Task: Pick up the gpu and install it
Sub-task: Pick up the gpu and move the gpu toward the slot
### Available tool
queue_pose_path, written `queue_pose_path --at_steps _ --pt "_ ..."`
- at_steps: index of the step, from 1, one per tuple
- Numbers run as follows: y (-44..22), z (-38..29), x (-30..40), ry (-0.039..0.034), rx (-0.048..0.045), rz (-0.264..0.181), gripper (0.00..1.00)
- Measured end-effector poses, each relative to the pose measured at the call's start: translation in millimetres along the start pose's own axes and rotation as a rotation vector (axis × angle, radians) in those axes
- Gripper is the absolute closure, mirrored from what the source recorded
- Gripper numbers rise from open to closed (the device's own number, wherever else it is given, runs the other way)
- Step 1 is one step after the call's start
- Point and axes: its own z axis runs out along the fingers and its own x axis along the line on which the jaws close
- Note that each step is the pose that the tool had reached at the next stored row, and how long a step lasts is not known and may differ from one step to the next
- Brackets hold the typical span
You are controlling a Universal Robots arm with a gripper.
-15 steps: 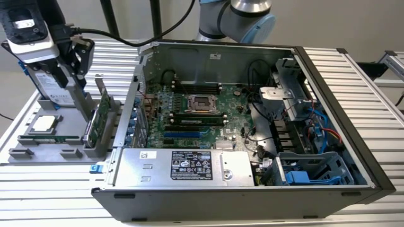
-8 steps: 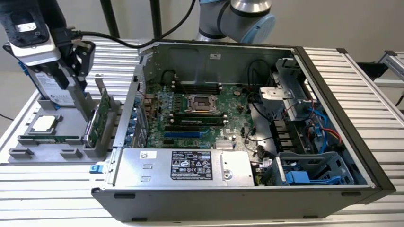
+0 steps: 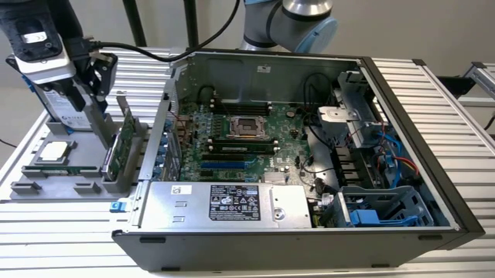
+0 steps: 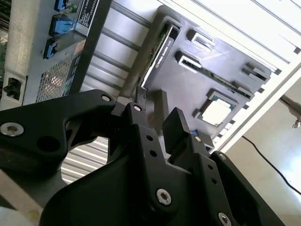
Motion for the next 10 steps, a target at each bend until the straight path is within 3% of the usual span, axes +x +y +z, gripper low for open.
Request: queue_pose_path --at_steps 10 --pt "-0.3 5.3 0.1 -0.0001 -0.0001 0.0 0.0"
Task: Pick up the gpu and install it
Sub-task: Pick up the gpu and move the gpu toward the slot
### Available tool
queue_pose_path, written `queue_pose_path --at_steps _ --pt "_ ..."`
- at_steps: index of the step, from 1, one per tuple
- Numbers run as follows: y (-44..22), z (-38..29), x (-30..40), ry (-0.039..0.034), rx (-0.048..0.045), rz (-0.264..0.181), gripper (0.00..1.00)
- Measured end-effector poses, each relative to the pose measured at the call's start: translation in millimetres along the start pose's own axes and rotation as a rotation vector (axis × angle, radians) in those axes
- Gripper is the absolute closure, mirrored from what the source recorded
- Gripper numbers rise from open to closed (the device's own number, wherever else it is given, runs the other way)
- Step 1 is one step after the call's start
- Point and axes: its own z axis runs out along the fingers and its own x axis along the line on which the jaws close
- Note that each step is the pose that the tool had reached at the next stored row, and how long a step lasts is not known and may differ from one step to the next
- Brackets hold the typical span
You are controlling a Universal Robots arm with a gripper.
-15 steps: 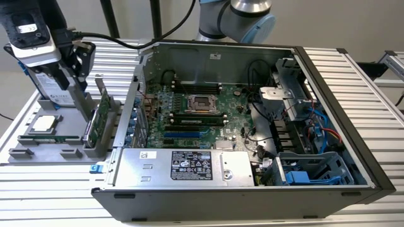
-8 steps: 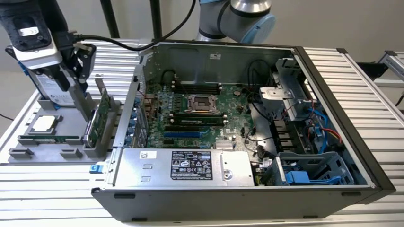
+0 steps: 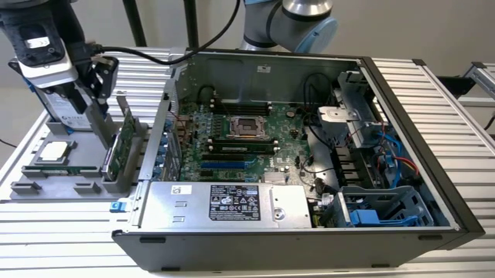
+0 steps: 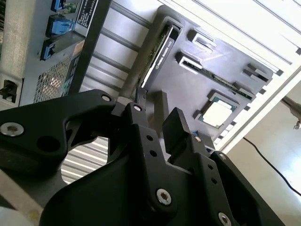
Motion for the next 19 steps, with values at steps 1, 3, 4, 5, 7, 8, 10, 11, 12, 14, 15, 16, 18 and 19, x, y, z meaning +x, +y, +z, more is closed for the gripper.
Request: queue_pose_path --at_steps 1,3,4,5,7,8,10,11,12,14,15,16,18,19 --pt "0.0 0.5 0.0 0.0 0.0 0.0 0.0" --pt "-0.1 1.5 0.0 0.0 0.0 0.0 0.0" --pt "-0.1 2.1 0.0 0.0001 0.0 0.0 0.0" --pt "-0.1 2.6 0.0 0.0 0.0 0.0 0.0" --pt "-0.2 3.6 0.1 0.0001 0.0001 0.0 0.0" --pt "-0.2 4.2 0.1 0.0001 0.0001 0.0 0.0" --pt "-0.3 5.3 0.1 0.0 0.0 0.0 0.0" --pt "-0.3 5.8 0.1 0.0 0.0 0.0 0.0" --pt "-0.3 6.3 0.1 0.0 0.0 0.0 0.0" --pt "-0.4 7.3 0.1 0.0 0.0 0.0 0.0" --pt "-0.4 7.9 0.2 0.0 0.0 0.0 0.0" --pt "-0.4 8.4 0.2 0.0001 0.0001 0.0 0.0" --pt "-0.5 9.4 0.2 0.0 0.0 0.0 0.0" --pt "-0.5 9.9 0.2 0.0 0.0 0.0 0.0"
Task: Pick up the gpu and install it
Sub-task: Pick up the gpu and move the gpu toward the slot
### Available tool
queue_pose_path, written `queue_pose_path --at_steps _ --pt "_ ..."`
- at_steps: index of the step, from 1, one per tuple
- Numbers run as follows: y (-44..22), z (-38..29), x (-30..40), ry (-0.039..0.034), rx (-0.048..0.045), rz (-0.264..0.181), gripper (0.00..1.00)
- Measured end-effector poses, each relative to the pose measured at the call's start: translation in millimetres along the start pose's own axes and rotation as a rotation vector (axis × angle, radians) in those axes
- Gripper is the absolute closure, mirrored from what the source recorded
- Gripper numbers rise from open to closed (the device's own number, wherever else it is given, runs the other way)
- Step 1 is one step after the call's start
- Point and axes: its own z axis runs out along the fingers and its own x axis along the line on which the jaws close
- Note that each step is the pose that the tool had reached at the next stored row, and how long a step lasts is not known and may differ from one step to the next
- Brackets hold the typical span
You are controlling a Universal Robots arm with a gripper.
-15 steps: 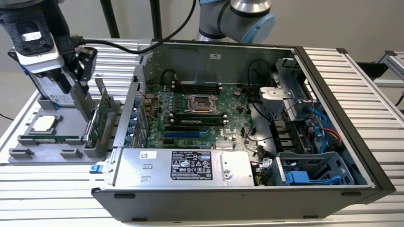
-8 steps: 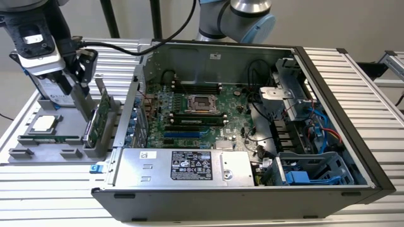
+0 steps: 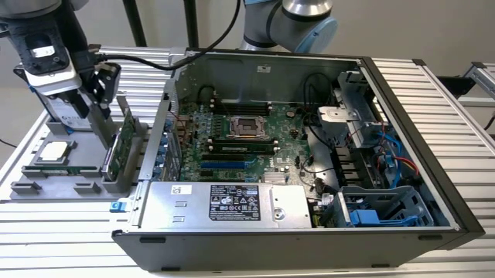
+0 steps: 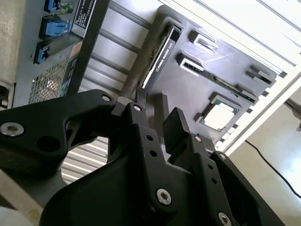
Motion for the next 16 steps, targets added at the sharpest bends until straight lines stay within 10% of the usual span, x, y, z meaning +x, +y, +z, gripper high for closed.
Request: queue_pose_path --at_steps 16 --pt "-0.4 8.3 0.2 0.0 0.0 0.0 0.0"
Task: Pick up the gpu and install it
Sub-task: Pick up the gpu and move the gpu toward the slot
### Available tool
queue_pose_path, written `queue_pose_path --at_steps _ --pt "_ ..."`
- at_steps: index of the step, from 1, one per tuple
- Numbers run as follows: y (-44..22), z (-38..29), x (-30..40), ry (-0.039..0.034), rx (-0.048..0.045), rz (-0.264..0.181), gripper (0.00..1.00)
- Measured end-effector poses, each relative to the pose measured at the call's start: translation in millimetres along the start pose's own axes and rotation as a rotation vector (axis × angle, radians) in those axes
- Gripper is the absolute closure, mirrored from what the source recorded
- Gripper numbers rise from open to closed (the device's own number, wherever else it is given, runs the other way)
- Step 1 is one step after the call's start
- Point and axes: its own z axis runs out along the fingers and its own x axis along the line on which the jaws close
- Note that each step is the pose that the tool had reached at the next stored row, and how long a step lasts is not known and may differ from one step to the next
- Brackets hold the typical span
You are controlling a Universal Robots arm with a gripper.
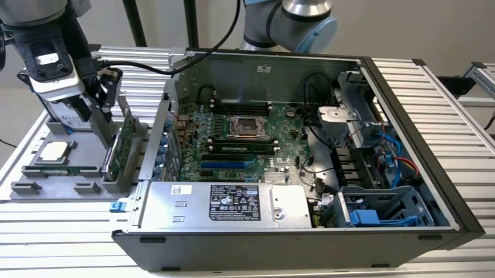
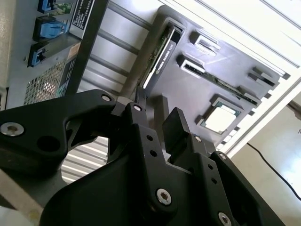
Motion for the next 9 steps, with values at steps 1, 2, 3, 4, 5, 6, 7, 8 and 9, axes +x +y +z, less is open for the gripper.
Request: queue_pose_path --at_steps 1,2,3,4,5,6,7,8,9 --pt "0.0 0.5 0.0 0.0 0.0 0.0 0.0" --pt "0.0 1.0 0.0 0.0 0.0 0.0 0.0" --pt "-0.1 1.5 0.0 0.0 0.0001 0.0 0.0" --pt "-0.1 2.1 0.1 0.0 0.0001 0.0 0.0" --pt "-0.1 2.6 0.1 0.0 0.0 0.0 0.0" --pt "-0.2 3.1 0.1 0.0 0.0 0.0 0.0" --pt "-0.2 3.7 0.1 0.0 0.0 0.0 0.0" --pt "-0.2 4.3 0.1 0.0 0.0 0.0 0.0" --pt "-0.2 4.8 0.1 0.0 0.0 0.0 0.0"
